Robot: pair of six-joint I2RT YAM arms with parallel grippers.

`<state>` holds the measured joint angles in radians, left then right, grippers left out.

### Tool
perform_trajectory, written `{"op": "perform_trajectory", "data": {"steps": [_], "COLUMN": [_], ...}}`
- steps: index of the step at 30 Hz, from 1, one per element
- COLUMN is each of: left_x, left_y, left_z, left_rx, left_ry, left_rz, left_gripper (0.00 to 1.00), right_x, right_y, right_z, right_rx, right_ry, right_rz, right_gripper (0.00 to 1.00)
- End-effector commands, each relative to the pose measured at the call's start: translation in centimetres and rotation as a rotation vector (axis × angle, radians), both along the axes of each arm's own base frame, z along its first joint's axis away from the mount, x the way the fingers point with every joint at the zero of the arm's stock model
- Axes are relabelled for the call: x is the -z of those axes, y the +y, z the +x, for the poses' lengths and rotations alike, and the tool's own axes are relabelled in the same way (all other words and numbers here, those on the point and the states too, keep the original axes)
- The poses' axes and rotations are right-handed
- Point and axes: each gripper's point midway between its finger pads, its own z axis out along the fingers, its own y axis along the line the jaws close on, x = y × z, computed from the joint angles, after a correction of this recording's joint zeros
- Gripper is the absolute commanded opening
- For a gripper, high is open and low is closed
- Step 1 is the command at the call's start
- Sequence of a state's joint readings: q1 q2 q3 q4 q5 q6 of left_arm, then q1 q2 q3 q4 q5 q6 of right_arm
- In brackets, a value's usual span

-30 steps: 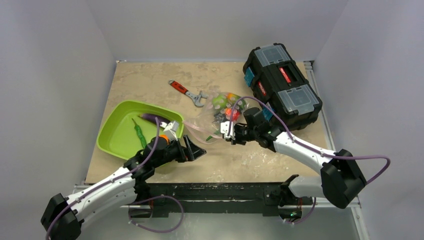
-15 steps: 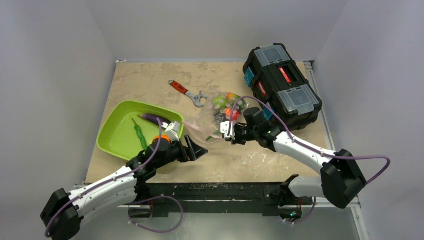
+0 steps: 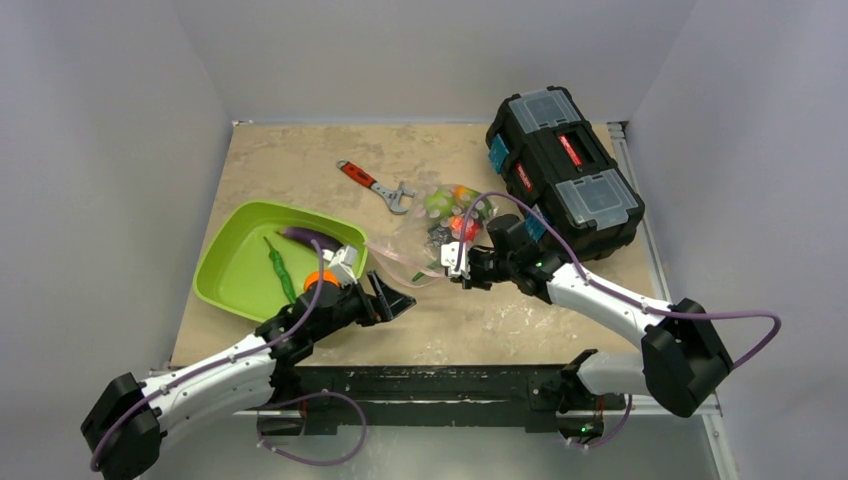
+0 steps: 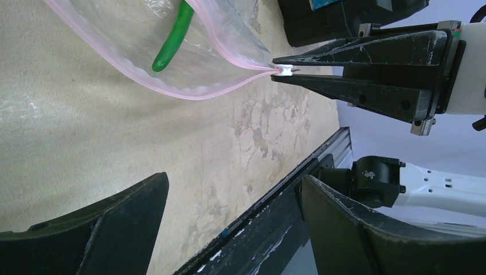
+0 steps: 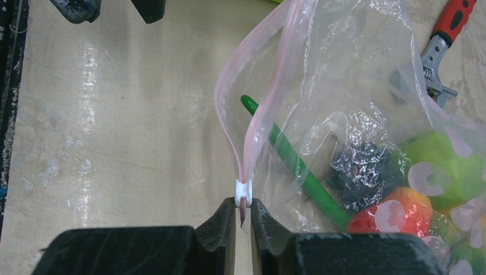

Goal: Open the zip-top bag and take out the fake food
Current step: Pick up the fake vegetable from the zipper food storage bag.

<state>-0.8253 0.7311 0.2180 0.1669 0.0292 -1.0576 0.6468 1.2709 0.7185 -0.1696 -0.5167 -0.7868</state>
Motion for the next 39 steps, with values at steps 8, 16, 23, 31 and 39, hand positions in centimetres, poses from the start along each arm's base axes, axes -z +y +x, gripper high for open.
{"op": "perform_trajectory", "data": {"steps": [8, 16, 23, 31, 39], "left_x": [-0.8, -0.6, -0.1, 0.4, -1.3], "left_y": [-0.9, -1.1, -1.6, -2.4, -2.0], "left_z": [0.2, 0.7, 0.9, 1.5, 2.8], "left_rx": [-0.007, -0.041, -0.049, -0.073, -0.13], "left_ry": [-0.018, -0.02, -0.007, 0.026, -0.02], "left_rz": [-0.061, -0.07, -0.077, -0.064, -0.046], "left_gripper": [0.86, 0.85, 0.85, 0.74, 0.62], "right_x": [-2.1, -2.2, -2.4, -2.7, -2.8], "right_y": [0.8, 0.9, 1.1, 1.4, 1.4], "right_z": [0.7, 0.5, 0.4, 0.1, 0.0], "right_rx": [-0.005, -0.011, -0.016, -0.022, -0.028], "right_ry": [-0.019, -0.013, -0.005, 0.013, 0.016], "right_rz": [0.05, 0.056, 0.066, 0.084, 0.087], "right_gripper": [0.03, 0.03, 0.03, 0.03, 0.03]}}
